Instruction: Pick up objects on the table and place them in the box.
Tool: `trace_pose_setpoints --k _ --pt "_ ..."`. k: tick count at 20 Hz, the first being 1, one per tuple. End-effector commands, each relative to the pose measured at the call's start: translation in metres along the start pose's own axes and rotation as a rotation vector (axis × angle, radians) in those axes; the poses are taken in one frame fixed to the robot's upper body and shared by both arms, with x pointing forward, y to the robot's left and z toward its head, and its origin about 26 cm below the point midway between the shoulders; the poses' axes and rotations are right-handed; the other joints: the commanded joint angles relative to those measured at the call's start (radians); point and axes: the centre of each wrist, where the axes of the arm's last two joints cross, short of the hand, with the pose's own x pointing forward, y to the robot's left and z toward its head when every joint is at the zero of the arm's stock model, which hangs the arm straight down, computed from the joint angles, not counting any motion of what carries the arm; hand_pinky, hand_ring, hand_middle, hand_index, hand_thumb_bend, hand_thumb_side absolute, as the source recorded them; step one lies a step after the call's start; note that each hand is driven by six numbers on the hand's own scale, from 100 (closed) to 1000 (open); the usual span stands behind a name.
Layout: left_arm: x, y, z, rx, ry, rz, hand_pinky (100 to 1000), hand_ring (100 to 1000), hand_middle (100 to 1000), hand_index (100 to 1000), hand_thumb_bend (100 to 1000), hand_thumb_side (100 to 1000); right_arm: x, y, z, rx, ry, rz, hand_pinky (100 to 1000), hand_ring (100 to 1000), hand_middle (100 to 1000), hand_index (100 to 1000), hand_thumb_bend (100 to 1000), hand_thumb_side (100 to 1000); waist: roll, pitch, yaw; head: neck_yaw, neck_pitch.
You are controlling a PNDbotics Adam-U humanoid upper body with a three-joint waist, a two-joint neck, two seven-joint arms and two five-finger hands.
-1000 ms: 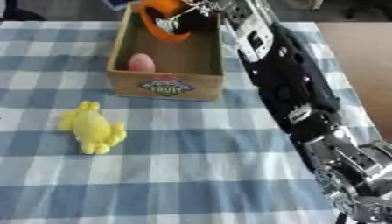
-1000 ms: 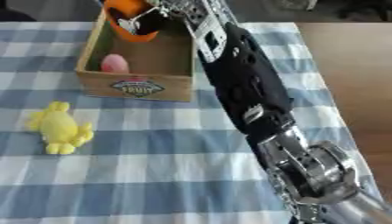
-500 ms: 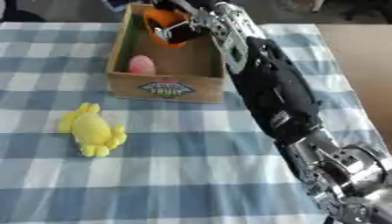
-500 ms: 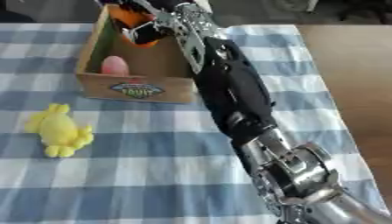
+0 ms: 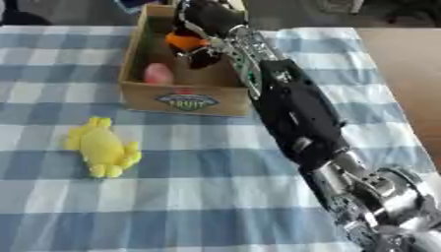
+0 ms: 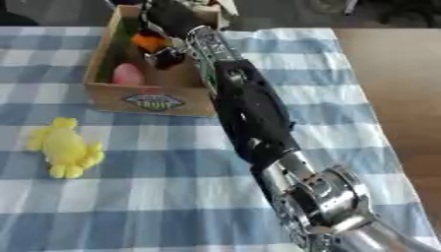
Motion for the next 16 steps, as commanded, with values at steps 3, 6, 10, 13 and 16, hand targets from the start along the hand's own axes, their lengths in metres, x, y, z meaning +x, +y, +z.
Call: trace_pose_setpoints --k 3,6,10,13,16 --pt "0.006 0.0 -0.004 -0.017 -0.028 -0.001 459 757 699 783 100 782 -0.001 -0.013 -0.003 0.029 0.01 0.012 785 775 659 776 100 100 0.004 -0.019 0.002 -0.004 -0.016" --pt "0.006 0.0 -0.004 -0.018 -0.029 0.001 459 756 699 783 100 781 -0.001 -0.014 -0.003 0.061 0.015 0.013 811 821 737 821 100 100 0.004 -0.018 0.002 -0.004 -0.018" --pt "0.006 0.0 -0.004 -0.02 -0.029 0.001 460 756 699 783 100 782 -0.002 -0.018 -0.003 0.082 0.027 0.025 833 871 808 846 100 100 0.005 -0.018 0.001 -0.006 -0.018" --pt "0.006 -0.001 -0.004 -0.022 -0.029 0.002 460 756 699 783 100 781 -0.003 -0.022 -0.004 0.085 0.035 0.04 842 892 838 863 100 100 0.006 -0.018 0.001 -0.006 -0.019" --pt "0.006 -0.001 -0.004 -0.023 -0.028 0.003 460 756 699 783 100 781 -0.003 -0.028 -0.005 0.075 0.04 0.053 844 911 856 879 100 100 0.006 -0.02 0.001 -0.008 -0.019"
